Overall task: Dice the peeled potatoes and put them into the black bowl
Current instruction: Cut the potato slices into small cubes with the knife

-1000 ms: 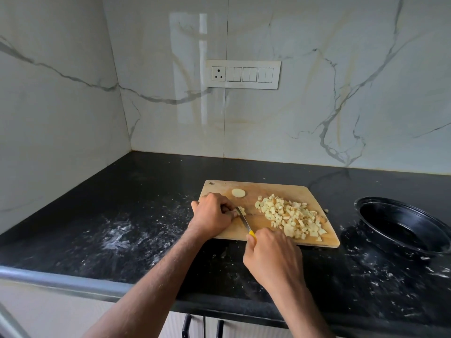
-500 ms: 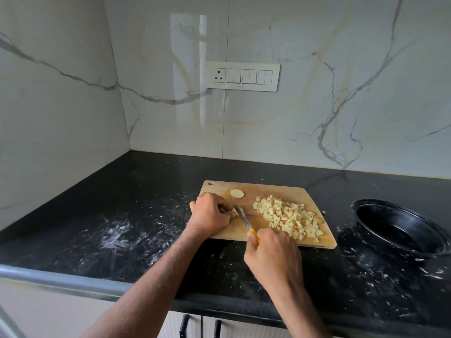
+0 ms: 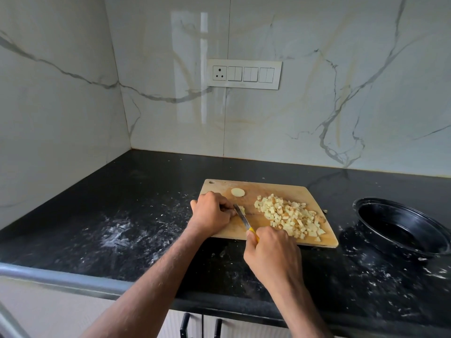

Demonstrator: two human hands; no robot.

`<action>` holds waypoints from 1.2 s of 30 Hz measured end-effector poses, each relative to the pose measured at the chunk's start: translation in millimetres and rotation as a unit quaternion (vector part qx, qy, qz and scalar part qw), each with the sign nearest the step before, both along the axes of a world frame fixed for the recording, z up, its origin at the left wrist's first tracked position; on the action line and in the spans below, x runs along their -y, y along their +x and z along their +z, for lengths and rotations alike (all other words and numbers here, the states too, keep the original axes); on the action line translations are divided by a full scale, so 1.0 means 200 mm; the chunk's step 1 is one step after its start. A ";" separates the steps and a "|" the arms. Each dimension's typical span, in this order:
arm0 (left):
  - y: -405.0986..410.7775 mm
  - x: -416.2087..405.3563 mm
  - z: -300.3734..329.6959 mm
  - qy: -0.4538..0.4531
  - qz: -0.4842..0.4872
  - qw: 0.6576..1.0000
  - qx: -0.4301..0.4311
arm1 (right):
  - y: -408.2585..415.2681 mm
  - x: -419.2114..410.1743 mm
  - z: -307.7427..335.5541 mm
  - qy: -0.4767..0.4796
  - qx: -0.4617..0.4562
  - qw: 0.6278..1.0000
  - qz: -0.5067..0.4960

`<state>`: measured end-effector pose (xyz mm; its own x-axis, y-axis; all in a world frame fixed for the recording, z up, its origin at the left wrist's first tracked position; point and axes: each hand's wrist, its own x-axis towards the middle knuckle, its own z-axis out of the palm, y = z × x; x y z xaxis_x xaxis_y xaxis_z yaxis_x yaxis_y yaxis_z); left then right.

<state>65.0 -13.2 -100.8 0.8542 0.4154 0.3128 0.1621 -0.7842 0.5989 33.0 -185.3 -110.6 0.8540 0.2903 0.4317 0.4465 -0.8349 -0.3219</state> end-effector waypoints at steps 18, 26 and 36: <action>0.01 0.01 0.00 -0.013 -0.002 1.000 0.001 | 0.03 -0.10 0.08 -0.008 -0.048 0.999 0.003; 0.02 0.01 0.00 -0.026 0.019 0.999 -0.005 | -0.04 -0.07 0.04 -0.021 -0.033 0.999 0.005; 0.00 0.01 -0.01 0.002 -0.002 1.000 0.002 | 0.02 0.07 0.04 0.040 0.004 0.999 -0.035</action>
<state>64.9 -14.8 -103.3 0.8546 0.4104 0.3183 0.1558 -0.7873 0.5966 37.3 -199.5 -102.6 0.8678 0.1945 0.4572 0.3904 -0.8361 -0.3853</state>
